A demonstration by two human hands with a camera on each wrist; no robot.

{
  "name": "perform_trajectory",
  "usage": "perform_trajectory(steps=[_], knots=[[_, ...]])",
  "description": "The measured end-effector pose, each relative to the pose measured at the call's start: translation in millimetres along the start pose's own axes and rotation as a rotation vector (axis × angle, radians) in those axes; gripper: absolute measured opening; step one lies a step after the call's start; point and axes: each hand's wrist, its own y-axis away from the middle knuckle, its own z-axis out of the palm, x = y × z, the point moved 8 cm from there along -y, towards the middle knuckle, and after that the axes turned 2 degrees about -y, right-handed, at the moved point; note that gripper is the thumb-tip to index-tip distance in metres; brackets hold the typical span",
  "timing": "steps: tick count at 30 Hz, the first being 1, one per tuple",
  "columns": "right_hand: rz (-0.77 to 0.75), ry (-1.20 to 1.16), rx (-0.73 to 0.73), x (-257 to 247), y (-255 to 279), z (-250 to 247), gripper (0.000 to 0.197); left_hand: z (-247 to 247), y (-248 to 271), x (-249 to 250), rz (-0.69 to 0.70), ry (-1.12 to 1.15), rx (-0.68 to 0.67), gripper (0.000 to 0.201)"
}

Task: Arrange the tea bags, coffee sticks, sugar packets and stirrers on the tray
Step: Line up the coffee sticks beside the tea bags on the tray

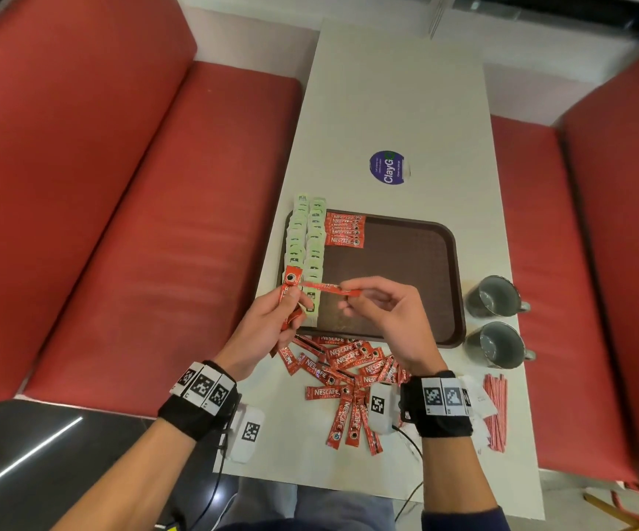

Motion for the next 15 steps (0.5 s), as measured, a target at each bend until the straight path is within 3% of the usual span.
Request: perform_trajectory(steps=[4, 10, 15], knots=[[-0.035, 0.13, 0.029, -3.6, 8.6, -5.4, 0.016, 5.7, -2.3, 2.5, -0.015, 0.051, 0.04, 0.048], [-0.06, 0.25, 0.029, 1.8, 10.3, -10.4, 0.014, 13.0, -3.0, 12.7, 0.019, -0.047, 0.123, 0.022], [0.001, 0.348, 0.082, 9.9, 4.4, -23.8, 0.013, 7.8, -9.2, 16.3, 0.07, -0.139, 0.187, 0.012]])
